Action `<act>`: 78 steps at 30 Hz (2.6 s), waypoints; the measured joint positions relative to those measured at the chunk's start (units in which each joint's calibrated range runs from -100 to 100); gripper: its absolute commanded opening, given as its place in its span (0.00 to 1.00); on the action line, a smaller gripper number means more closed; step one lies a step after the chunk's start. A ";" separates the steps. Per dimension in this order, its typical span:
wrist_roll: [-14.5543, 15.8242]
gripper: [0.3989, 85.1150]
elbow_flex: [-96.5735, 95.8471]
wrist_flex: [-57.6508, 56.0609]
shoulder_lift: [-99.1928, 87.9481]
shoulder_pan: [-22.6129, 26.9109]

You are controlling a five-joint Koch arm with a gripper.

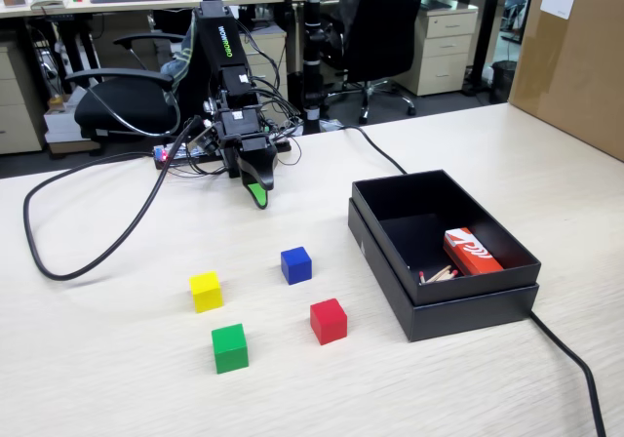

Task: Put the green cube on top of the red cube

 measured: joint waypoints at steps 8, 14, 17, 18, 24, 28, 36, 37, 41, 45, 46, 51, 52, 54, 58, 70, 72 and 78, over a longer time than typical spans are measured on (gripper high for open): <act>-0.05 0.59 0.00 0.00 -0.13 0.00; -0.05 0.59 0.00 0.00 0.00 0.00; 0.00 0.59 0.00 0.00 0.00 0.00; -0.05 0.59 0.00 -0.08 -0.13 0.00; -0.05 0.59 0.00 0.00 0.00 0.00; -0.05 0.59 0.00 0.00 -0.13 0.00; -0.05 0.59 0.00 0.00 -0.13 0.00; -0.05 0.59 0.00 0.00 -0.13 0.00; -0.10 0.59 0.00 0.00 0.00 0.15; -0.10 0.59 0.00 0.00 0.00 0.15; -0.10 0.59 0.00 0.00 -0.13 0.15; -0.15 0.57 0.00 0.00 -0.13 1.81; -0.15 0.57 0.00 0.00 -0.13 1.81; -0.15 0.57 0.00 0.00 0.00 1.81; -0.15 0.56 0.00 0.00 0.00 1.76; -0.05 0.56 20.54 -22.30 3.88 0.39; -0.05 0.56 25.56 -25.94 6.21 -0.10; -0.10 0.55 41.35 -32.44 16.05 -2.25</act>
